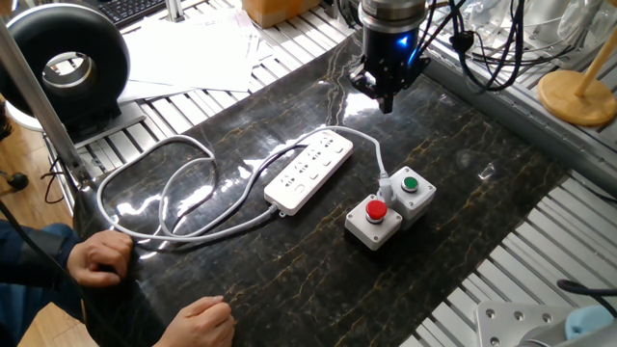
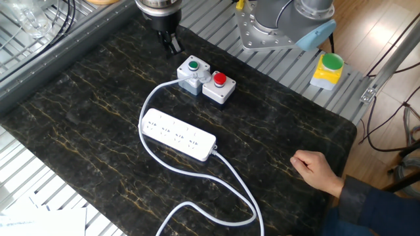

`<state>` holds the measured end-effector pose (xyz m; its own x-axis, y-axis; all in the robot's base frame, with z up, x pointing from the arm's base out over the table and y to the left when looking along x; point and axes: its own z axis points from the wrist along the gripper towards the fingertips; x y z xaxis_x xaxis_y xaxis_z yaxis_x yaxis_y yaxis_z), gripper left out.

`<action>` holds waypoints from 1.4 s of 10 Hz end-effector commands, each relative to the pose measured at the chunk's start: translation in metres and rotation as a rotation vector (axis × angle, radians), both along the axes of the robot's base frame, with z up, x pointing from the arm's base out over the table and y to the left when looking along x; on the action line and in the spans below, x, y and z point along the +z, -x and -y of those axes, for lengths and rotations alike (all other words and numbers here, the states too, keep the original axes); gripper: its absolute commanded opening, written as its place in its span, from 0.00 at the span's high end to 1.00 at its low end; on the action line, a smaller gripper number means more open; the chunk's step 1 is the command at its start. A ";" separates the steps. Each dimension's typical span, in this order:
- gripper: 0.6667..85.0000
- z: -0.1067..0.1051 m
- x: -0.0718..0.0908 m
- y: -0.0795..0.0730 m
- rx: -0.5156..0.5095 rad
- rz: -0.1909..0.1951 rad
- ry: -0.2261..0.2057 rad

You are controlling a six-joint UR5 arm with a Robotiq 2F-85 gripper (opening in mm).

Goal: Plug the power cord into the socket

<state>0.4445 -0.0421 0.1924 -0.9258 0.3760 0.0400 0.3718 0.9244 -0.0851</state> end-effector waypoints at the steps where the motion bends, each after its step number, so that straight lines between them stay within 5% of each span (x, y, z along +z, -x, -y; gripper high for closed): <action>1: 0.99 -0.023 0.002 -0.014 0.017 0.068 -0.091; 2: 0.94 -0.037 0.006 -0.030 0.019 0.162 -0.139; 3: 0.75 -0.045 0.009 -0.011 0.067 0.131 -0.163; 5: 0.75 -0.061 0.004 0.001 0.052 0.123 -0.200; 10: 0.74 -0.034 -0.050 0.024 0.134 0.123 -0.124; 14: 0.74 -0.029 -0.063 0.022 0.120 0.119 -0.112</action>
